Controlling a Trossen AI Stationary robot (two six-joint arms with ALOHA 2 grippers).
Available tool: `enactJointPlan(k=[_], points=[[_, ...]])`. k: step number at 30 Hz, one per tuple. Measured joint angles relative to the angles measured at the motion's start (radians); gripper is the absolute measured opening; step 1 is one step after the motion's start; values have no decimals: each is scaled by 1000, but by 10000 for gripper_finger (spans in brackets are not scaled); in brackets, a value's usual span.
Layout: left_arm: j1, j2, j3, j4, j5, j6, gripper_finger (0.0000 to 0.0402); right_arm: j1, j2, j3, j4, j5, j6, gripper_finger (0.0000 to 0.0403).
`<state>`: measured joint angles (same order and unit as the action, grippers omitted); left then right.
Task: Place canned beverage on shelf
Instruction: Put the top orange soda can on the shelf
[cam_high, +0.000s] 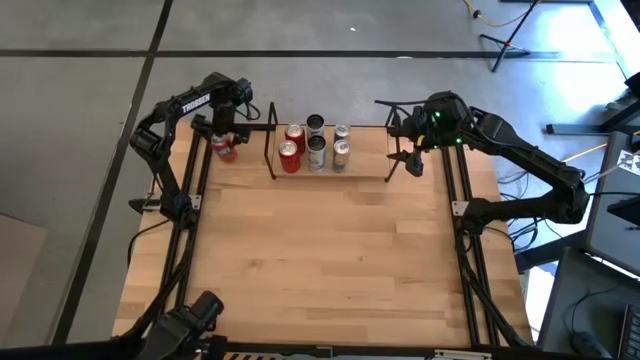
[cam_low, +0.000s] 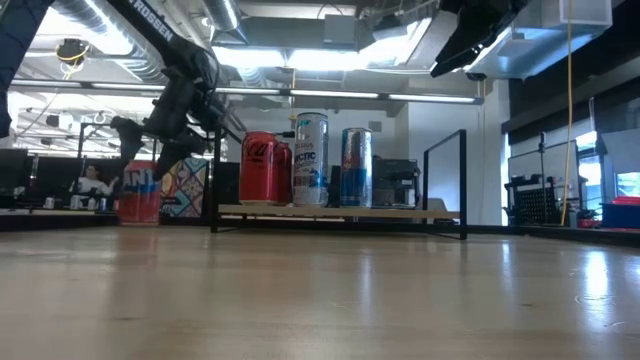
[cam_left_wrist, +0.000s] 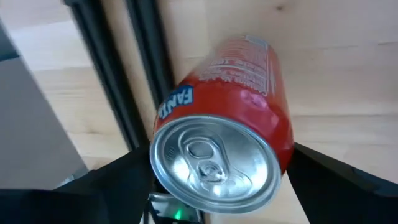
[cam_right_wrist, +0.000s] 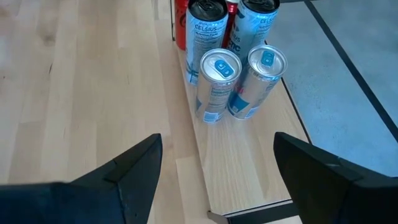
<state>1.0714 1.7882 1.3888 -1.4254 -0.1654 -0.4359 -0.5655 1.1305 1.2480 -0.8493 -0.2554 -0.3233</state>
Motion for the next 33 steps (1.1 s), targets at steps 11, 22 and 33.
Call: enactJointPlan(k=[11,22,33], points=[[0,-6,3,39,10,52,269,0,0,0,1,-6,-13,293],[-106,-165,0,-78,49,0,253,2,0,0,7,-27,-47,293],[-371,-352,0,-143,204,-155,255,2,0,0,23,-27,-14,293]])
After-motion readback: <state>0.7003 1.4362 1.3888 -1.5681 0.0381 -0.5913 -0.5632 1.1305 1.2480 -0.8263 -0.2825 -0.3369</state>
